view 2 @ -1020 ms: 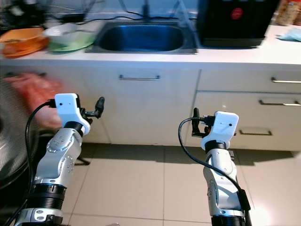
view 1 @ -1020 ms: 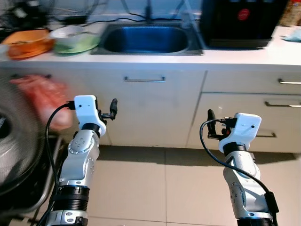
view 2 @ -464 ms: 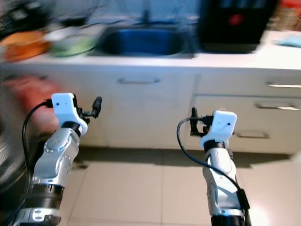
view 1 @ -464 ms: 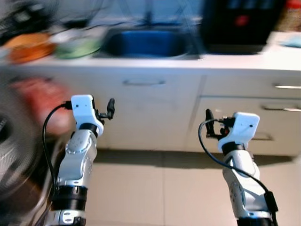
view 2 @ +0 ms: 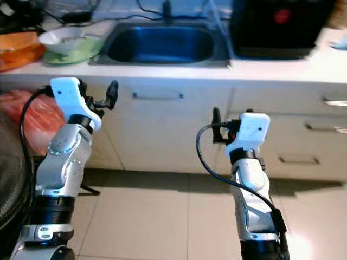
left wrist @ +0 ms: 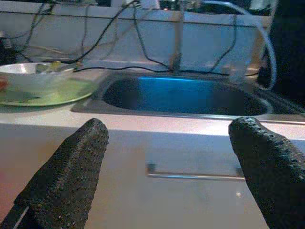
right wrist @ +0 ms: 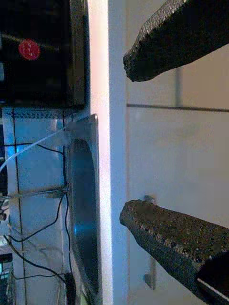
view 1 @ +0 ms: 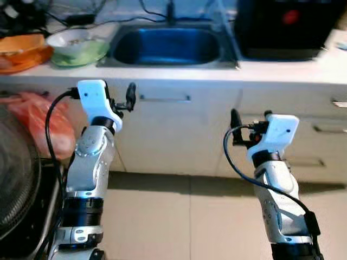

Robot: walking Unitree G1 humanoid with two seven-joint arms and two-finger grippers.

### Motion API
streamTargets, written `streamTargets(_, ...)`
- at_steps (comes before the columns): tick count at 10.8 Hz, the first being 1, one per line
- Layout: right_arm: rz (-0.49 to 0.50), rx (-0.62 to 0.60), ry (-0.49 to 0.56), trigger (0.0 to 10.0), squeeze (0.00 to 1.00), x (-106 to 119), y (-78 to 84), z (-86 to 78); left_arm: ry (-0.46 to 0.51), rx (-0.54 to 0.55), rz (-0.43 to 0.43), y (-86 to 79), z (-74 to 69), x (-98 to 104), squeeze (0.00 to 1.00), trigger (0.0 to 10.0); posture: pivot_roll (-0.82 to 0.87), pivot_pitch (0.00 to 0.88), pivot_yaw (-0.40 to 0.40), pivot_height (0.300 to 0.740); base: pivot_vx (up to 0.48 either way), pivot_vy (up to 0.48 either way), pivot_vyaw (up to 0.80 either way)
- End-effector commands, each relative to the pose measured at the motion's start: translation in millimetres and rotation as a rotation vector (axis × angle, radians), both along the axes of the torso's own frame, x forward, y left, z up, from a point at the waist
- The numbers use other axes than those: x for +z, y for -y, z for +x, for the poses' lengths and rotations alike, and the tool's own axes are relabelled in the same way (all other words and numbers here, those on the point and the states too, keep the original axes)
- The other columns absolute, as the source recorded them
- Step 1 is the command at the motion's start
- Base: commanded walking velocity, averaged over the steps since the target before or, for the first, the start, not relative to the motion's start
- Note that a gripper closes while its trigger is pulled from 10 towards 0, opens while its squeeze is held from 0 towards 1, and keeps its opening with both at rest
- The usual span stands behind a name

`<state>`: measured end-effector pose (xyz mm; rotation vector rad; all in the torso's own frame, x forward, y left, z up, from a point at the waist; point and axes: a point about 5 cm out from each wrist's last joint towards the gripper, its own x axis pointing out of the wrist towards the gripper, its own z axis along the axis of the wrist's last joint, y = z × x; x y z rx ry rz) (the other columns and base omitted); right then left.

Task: Kitchen organization

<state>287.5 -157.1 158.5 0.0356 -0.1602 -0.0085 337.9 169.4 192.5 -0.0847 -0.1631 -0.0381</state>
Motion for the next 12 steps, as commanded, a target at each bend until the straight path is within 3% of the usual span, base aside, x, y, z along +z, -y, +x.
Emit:
streamTargets(1,0.005,0.008,0.002,10.0,0.00,3.1,-0.8,-0.7,-0.041,0.016,0.001,-5.6,-1.2,-9.6,0.00,10.0,0.02,0.011,0.042,0.740,0.461,0.000,0.00)
streamTargets(9,-0.010,0.010,-0.012,10.0,0.00,3.9,-3.1,-0.8,-0.085,0.048,0.007,-10.4,-0.8,-21.4,0.00,10.0,0.02,0.012,0.037,0.740,0.452,0.000,0.00)
streamTargets(12,-0.044,-0.051,-0.018,10.0,0.00,3.9,2.9,1.8,-0.082,0.055,-0.003,-10.4,-0.6,-20.3,0.00,10.0,0.02,0.012,0.040,0.740,0.000,0.000,0.00)
